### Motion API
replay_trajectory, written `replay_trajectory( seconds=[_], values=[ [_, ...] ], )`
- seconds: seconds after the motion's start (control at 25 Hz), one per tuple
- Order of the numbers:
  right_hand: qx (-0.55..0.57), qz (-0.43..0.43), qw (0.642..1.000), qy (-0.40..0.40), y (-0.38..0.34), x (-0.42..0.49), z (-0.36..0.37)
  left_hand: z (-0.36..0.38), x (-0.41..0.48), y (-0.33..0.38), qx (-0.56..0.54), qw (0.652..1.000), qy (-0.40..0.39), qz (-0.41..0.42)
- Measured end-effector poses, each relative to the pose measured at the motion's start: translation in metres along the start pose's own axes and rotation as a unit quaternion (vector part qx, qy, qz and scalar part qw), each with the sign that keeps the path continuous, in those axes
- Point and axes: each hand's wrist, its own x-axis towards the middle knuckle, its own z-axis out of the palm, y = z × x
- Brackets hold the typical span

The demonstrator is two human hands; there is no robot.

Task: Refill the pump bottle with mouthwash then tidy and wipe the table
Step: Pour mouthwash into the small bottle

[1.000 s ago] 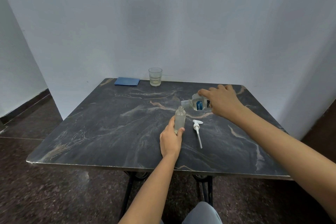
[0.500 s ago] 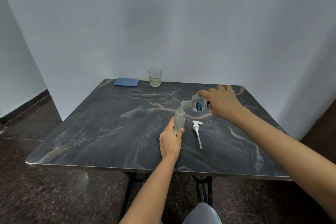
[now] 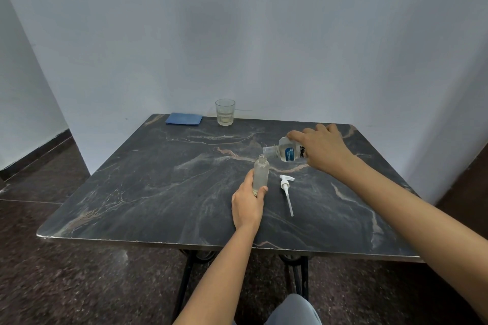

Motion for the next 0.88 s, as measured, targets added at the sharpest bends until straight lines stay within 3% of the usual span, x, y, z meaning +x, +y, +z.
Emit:
replay_trajectory(
  seconds=[0.88],
  values=[
    [-0.003, -0.003, 1.000, 0.017, -0.0011, 0.0002, 0.0002, 0.0028, 0.0017, -0.0042, 0.004, 1.000, -0.004, -0.001]
  ],
)
